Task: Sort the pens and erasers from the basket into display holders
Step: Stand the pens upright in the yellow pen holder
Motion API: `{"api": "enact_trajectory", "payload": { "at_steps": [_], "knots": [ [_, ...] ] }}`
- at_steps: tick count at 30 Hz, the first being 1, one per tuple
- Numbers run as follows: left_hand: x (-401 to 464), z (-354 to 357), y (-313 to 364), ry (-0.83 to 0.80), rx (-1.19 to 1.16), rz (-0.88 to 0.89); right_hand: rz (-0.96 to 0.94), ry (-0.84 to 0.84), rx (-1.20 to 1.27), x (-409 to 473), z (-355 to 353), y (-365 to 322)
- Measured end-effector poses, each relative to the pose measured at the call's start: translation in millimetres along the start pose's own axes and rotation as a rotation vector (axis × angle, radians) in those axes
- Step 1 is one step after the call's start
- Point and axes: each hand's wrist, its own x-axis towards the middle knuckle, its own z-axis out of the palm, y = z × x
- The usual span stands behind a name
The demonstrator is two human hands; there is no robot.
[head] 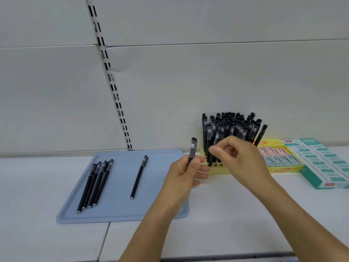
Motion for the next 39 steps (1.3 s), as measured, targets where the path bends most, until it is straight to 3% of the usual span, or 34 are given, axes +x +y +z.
{"api": "enact_trajectory", "payload": {
  "at_steps": [2,4,6,9,13,26,30,33,34,36,39],
  "knots": [
    [0.2,7.9,0.7,-0.087,0.116,0.034,-0.044,-0.143,0.210,-7.2,2.0,-8.0],
    [-0.2,14.2,0.7,-0.166,0.225,0.056,-0.097,-0.201,0.230,-9.1,4.2,-9.5],
    [0.4,15.5,-2.0,-0.164,0.378,0.097,-0.084,-0.126,0.272,-6.9,1.3,-7.4],
    [1.2,8.4,-11.3,-0.080,0.793,0.161,-0.018,0.081,0.304,0.5,-10.0,3.7],
    [3.4,4.4,-26.4,-0.174,1.086,0.205,-0.022,0.146,0.267,8.9,-12.8,15.0],
    [7.7,6.1,-27.2,-0.209,1.169,0.228,-0.021,0.079,0.123,19.3,2.8,19.1],
    [-4.8,-14.1,-25.7,-0.115,1.121,0.240,0.018,0.139,0.046,12.5,11.0,16.4],
    [-17.1,-48.8,-27.1,0.063,1.095,0.238,0.059,0.337,0.142,-4.7,23.4,2.8],
    [-20.3,-63.0,-28.4,0.138,1.098,0.229,0.023,0.335,0.188,-10.1,29.6,-4.9],
    [-25.9,-91.6,-31.6,0.296,1.111,0.179,-0.108,0.201,0.163,-17.2,48.6,-19.5],
    [-33.6,-129.0,-32.5,0.557,1.128,0.074,-0.300,-0.170,-0.049,-19.6,84.4,-45.7]
  ]
}}
